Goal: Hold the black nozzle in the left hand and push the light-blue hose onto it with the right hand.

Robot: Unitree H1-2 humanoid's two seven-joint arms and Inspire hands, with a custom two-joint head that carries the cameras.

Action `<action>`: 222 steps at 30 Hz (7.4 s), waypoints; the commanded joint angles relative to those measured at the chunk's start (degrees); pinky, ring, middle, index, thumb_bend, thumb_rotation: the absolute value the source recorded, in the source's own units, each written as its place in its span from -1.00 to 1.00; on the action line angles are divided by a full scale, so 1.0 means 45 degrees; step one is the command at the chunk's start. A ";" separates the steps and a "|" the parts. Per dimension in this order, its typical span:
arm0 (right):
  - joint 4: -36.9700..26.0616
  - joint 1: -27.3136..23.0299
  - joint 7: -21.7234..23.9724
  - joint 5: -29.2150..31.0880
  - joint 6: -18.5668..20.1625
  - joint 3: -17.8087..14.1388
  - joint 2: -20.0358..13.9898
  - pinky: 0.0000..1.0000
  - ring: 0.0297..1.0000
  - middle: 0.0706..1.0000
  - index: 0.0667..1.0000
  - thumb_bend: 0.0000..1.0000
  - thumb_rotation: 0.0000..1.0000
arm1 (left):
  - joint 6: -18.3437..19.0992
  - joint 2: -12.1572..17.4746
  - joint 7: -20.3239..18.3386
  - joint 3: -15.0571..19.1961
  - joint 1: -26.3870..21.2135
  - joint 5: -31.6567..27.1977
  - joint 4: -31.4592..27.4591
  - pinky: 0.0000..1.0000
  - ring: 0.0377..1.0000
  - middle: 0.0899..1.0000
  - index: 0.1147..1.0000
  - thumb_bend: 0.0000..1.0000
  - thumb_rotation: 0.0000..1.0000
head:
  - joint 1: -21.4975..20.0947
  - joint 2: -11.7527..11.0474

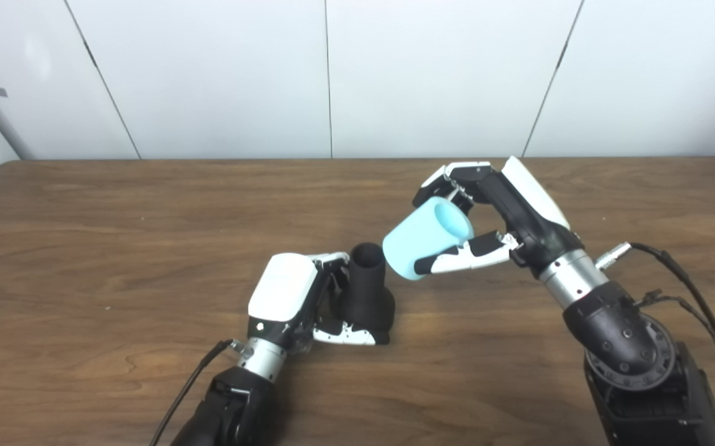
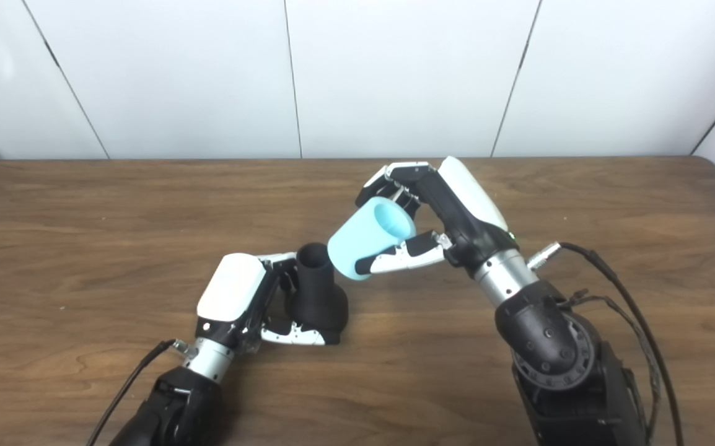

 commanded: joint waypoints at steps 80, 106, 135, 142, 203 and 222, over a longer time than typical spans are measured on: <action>-0.0089 -0.1323 0.0042 0.1057 0.0171 -0.0188 -0.0196 -0.35 -0.26 -0.08 0.03 -0.01 -1.00 | 0.1442 -0.0229 -0.2788 -0.1368 0.1598 -0.0121 0.0768 -0.24 0.02 0.01 -0.18 -0.06 -1.00 | 0.0854 0.0598; -0.0143 -0.1428 0.0616 0.0945 0.0632 0.0093 -0.0809 -0.32 -0.26 -0.06 0.02 -0.01 -1.00 | 0.1487 -0.0229 -0.2824 -0.1356 0.1575 -0.0145 0.0684 -0.26 -0.02 0.00 -0.15 -0.05 -1.00 | 0.0778 0.0764; -0.0200 -0.1635 0.2568 0.0672 0.0826 -0.0117 -0.1255 -0.35 -0.25 -0.05 0.00 -0.01 -1.00 | 0.1580 -0.0195 -0.3048 -0.1364 0.1535 -0.0112 0.0624 -0.23 0.04 0.02 -0.21 -0.06 -1.00 | 0.0731 0.0839; -0.0228 -0.1622 0.2463 0.0596 0.0840 -0.0108 -0.0864 -0.33 -0.26 -0.07 0.00 -0.01 -1.00 | 0.1493 -0.0225 -0.2960 -0.1390 0.1526 -0.0091 0.0669 -0.24 0.02 0.02 -0.19 -0.06 -1.00 | 0.0762 0.0815; -0.0657 -0.1971 0.2787 -0.0529 0.0570 0.1026 -0.1504 -0.33 -0.28 -0.08 -0.01 -0.01 -1.00 | 0.2051 -0.0362 -0.3515 -0.1507 0.1574 -0.0047 0.0249 -0.28 -0.07 -0.11 -0.12 -0.05 -1.00 | 0.0730 0.1033; -0.0479 -0.1398 0.2890 -0.0791 0.0570 0.1450 -0.1594 -0.38 -0.30 -0.08 0.02 -0.02 -1.00 | 0.2163 -0.0286 -0.3774 -0.1449 0.1640 -0.0116 0.0031 -0.25 -0.03 -0.03 -0.14 -0.05 -1.00 | 0.0641 0.1167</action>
